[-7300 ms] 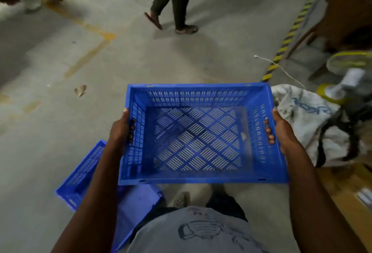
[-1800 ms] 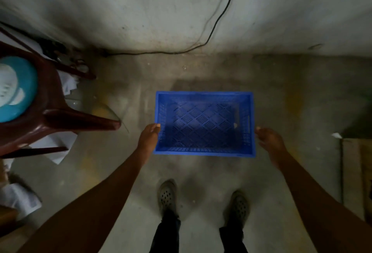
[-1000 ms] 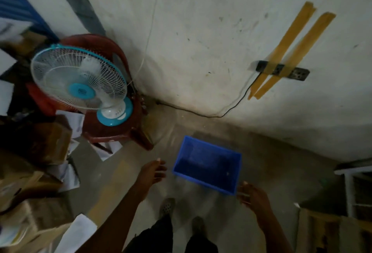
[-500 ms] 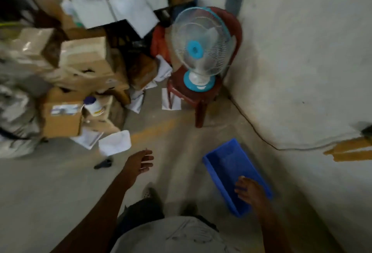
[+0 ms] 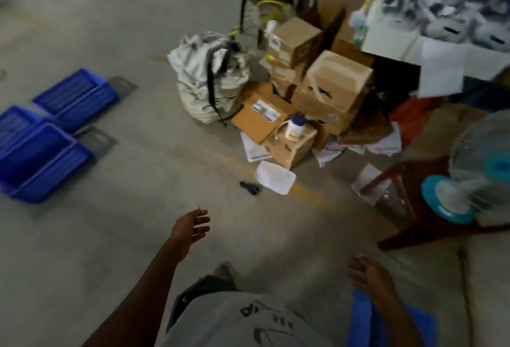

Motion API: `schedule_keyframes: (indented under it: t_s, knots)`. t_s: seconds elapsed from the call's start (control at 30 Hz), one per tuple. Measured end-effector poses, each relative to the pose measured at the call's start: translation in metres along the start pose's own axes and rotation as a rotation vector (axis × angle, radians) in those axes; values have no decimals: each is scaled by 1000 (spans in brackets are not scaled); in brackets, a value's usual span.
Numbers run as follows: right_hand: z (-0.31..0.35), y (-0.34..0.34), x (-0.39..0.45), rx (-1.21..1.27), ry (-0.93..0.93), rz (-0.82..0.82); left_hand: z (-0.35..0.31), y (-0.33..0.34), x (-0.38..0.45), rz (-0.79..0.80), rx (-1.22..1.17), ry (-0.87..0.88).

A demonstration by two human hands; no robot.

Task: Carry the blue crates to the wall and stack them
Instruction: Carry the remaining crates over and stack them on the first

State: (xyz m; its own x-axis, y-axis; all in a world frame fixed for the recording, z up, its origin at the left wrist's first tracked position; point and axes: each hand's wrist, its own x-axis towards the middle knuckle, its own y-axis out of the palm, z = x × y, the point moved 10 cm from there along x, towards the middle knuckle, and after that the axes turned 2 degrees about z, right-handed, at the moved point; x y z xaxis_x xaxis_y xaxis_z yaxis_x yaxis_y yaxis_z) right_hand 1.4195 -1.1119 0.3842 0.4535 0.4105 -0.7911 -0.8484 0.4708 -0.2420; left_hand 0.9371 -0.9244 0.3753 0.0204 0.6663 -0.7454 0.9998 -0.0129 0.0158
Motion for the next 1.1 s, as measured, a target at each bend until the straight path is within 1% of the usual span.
schedule_keyframes:
  t_s: [0.17,0.27,0.37,0.47,0.6,0.77,0.87,0.93,1.03,1.1]
  knots:
    - [51,150,7,-138,-45,115,-5,-147,7,-213,-191,0]
    - [80,236,4,-230,-63,206,-3,-208,4,-284,-276,-30]
    - [103,312,13,-342,-21,310,-4,-251,5,-310,-344,-46]
    - [124,382,34,-464,44,379,-5,-294,6,-400,-451,-53]
    - [168,479,37,-586,71,428,-4,-341,16,-513,-605,-67]
    - [235,600,39,-752,-73,478,-11,-403,41,-654,-742,-87]
    - [268,678,41,-810,-102,513,-21,-429,52,-724,-813,-103]
    - [287,735,45,-877,-114,551,-33,-447,63,-751,-821,-109]
    - [309,812,39,-1010,-132,608,-48,-469,70,-775,-825,-164]
    - [321,865,36,-1040,-142,639,-55,-491,76,-803,-813,-178]
